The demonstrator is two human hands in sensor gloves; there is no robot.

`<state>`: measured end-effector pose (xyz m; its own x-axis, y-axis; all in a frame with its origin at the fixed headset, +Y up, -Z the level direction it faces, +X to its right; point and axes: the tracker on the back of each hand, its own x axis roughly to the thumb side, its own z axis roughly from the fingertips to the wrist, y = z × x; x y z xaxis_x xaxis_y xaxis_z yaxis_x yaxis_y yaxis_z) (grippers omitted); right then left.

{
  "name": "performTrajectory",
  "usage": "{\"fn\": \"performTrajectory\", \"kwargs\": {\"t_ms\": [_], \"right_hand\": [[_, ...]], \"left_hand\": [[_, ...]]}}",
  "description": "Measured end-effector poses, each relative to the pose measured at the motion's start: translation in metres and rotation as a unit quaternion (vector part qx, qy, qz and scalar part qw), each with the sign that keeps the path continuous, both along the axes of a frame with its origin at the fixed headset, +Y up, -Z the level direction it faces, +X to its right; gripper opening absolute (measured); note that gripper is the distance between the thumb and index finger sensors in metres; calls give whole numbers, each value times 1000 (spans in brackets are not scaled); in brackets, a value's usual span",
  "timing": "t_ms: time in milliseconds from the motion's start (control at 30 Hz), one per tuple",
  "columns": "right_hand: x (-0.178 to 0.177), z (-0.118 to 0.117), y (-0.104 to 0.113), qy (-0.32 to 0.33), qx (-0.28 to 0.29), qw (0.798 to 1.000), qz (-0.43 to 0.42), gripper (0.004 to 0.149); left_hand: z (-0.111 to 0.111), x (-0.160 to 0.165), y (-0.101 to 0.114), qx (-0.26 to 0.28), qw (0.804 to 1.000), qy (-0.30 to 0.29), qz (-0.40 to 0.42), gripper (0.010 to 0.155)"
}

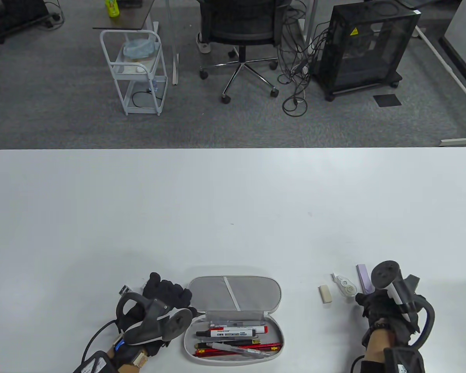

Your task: Pack double-layer zippered pencil case

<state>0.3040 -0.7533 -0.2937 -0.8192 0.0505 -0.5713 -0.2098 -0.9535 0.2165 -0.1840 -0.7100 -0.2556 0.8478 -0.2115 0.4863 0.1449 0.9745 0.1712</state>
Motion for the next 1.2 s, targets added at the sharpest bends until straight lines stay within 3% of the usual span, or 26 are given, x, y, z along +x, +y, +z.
{"fn": "performTrajectory", "kwargs": {"t_ms": [67,167,267,400,533,667,833,1033,1200], "right_hand": [[1,-3,-5,-6,-8,1000,6,87],[2,-2,-6,-20,55,998,13,75],[2,-2,-5,-17,77,996,46,65],[19,4,-8,-49,105,992,-40,59],[31,14,0,-83,179,974,-112,59],[3,13,24,2,252,957,-143,59],[-71,15,58,160,304,936,-71,59],[-166,19,52,333,249,909,12,60],[-196,16,34,381,203,901,54,58]], "left_hand": [[0,0,0,0,1000,0,2,53],[0,0,-1,0,1000,-1,4,53],[-2,0,-2,-6,1000,0,3,53],[-3,0,-5,-8,1000,3,-4,50],[-3,0,-4,-6,1000,4,0,51],[-5,-1,-4,-5,1000,6,2,51],[-6,-3,0,1,1000,10,19,52],[-5,3,2,13,1000,-3,28,53],[-4,12,-2,15,999,-32,14,55]]}}
